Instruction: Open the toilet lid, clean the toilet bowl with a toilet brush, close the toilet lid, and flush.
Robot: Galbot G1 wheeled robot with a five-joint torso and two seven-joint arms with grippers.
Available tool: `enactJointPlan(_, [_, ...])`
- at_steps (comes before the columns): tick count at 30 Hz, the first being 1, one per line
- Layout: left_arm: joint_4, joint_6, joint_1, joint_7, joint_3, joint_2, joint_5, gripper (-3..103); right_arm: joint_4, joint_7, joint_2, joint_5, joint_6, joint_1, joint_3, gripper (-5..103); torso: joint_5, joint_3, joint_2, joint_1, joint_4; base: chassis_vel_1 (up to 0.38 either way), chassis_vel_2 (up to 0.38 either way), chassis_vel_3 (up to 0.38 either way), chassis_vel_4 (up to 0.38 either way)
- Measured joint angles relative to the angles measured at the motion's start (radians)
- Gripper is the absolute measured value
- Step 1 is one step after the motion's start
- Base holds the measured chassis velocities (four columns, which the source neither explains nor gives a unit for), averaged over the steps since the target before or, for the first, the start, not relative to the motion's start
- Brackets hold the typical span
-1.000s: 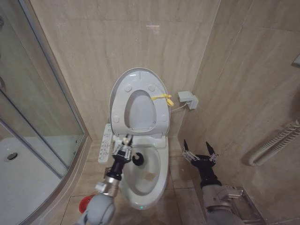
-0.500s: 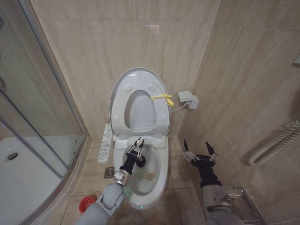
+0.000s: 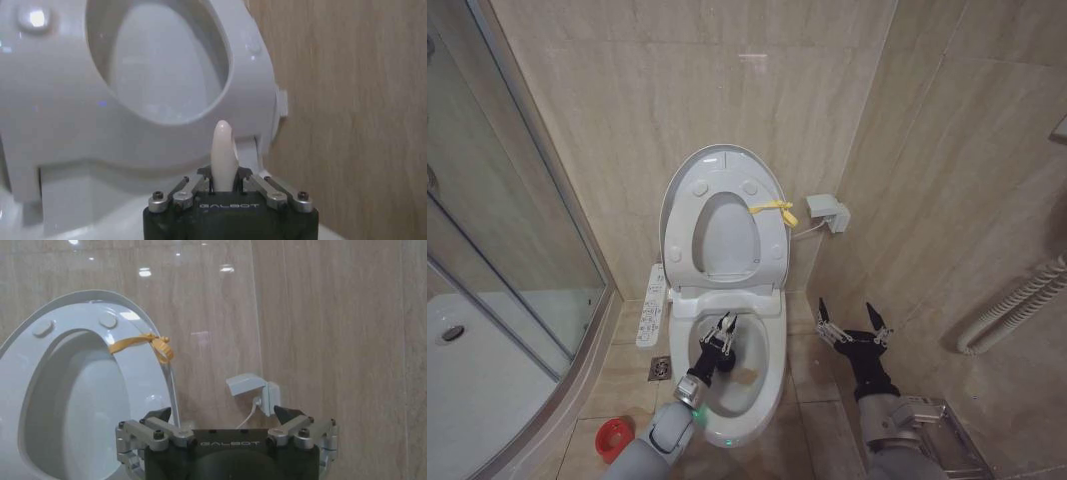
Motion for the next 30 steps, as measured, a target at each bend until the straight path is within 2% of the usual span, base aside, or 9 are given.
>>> enactJointPlan(5, [0.053,-0.018,-0.002,0.003,-0.002,-0.015,0.008,23,0.000,0.000,0.000,0.000,0.000,0.000,0.000,100,0.0000,0.000,0.000,0.000,0.0000,0.000,0.000,0.000,0.000])
enactJointPlan(9, [0.047,-0.021,-0.004,0.003,-0.003,-0.014,0.009,23,0.000,0.000,0.000,0.000,0.000,0.000,0.000,100,0.0000,0.000,0.000,0.000,0.0001,0.000,0.000,0.000,0.000])
enactJointPlan(13, [-0.006,-0.017,0.003,0.000,-0.004,-0.010,0.007,23,0.000,0.000,0.000,0.000,0.000,0.000,0.000,100,0.0000,0.000,0.000,0.000,0.0000,0.000,0.000,0.000,0.000])
enactJointPlan(15, [-0.081,-0.009,0.025,-0.004,-0.002,0.001,0.005,23,0.000,0.000,0.000,0.000,0.000,0.000,0.000,100,0.0000,0.000,0.000,0.000,0.0000,0.000,0.000,0.000,0.000])
enactJointPlan(19, [-0.162,-0.017,0.061,-0.013,0.009,0.015,0.027,23,0.000,0.000,0.000,0.000,0.000,0.000,0.000,100,0.0000,0.000,0.000,0.000,-0.0001,0.000,0.000,0.000,0.000])
enactJointPlan(30, [-0.323,-0.014,0.143,-0.037,0.041,0.052,0.063,23,0.000,0.000,0.000,0.000,0.000,0.000,0.000,100,0.0000,0.000,0.000,0.000,0.0000,0.000,0.000,0.000,0.000])
